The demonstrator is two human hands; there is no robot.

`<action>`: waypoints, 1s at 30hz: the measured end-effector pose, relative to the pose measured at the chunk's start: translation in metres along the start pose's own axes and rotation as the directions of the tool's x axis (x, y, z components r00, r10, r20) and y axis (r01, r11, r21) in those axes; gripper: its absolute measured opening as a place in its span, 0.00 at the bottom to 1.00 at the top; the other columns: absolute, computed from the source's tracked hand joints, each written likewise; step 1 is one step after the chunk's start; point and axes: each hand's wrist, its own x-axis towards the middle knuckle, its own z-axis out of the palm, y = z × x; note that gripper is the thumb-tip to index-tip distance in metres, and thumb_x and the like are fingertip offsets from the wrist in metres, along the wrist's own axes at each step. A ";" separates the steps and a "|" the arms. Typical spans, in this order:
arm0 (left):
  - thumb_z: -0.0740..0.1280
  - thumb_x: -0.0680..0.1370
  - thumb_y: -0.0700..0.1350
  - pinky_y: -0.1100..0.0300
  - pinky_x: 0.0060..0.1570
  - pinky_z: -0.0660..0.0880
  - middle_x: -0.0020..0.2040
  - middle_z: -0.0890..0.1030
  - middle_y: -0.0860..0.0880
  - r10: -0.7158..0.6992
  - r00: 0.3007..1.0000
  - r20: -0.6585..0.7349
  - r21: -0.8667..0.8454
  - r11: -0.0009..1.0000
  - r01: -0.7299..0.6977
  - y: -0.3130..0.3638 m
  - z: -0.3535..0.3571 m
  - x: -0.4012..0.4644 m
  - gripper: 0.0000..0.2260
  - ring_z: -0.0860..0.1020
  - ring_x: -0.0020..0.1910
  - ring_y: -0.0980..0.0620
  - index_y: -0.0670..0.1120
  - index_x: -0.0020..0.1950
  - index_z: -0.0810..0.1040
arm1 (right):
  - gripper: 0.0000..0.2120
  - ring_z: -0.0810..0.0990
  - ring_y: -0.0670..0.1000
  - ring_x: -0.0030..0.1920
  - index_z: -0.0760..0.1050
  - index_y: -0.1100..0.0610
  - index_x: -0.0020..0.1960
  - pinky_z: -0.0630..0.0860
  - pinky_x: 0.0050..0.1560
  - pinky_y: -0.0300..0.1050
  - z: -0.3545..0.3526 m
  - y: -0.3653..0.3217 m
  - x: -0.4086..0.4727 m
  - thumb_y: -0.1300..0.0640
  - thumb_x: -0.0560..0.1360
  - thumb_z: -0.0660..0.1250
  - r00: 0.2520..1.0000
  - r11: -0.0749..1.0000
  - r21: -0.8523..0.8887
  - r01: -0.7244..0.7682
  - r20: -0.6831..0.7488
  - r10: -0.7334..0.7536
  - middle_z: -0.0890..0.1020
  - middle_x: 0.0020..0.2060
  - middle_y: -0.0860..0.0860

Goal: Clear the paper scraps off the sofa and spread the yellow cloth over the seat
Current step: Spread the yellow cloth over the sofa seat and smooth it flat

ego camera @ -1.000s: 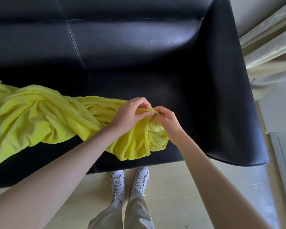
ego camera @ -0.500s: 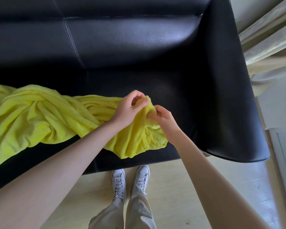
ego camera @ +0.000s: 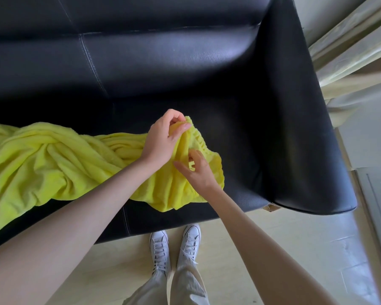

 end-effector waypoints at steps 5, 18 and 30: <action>0.60 0.81 0.50 0.75 0.43 0.67 0.46 0.75 0.52 0.062 0.997 -0.045 0.067 0.996 -0.059 0.002 -0.004 0.006 0.10 0.73 0.43 0.59 0.43 0.52 0.72 | 0.24 0.78 0.57 0.46 0.73 0.60 0.56 0.77 0.52 0.60 -0.001 0.006 0.003 0.43 0.69 0.72 0.979 0.985 0.088 -0.151 0.154 0.136 0.80 0.50 0.59; 0.57 0.82 0.45 0.71 0.46 0.65 0.48 0.71 0.49 0.146 0.950 -0.275 0.094 0.988 -0.125 -0.004 -0.036 0.052 0.04 0.69 0.44 0.54 0.46 0.50 0.65 | 0.22 0.76 0.52 0.57 0.72 0.49 0.60 0.61 0.64 0.54 -0.061 0.061 -0.007 0.42 0.69 0.70 0.879 0.663 -0.731 -0.158 0.202 0.432 0.78 0.49 0.46; 0.55 0.82 0.47 0.72 0.39 0.66 0.42 0.71 0.56 -0.122 0.846 -0.519 -0.056 0.992 0.109 0.014 -0.067 0.115 0.05 0.70 0.38 0.60 0.47 0.50 0.63 | 0.21 0.73 0.49 0.54 0.75 0.53 0.51 0.50 0.73 0.56 -0.091 -0.004 -0.004 0.37 0.69 0.69 0.896 0.506 -0.807 0.305 0.423 0.133 0.78 0.43 0.48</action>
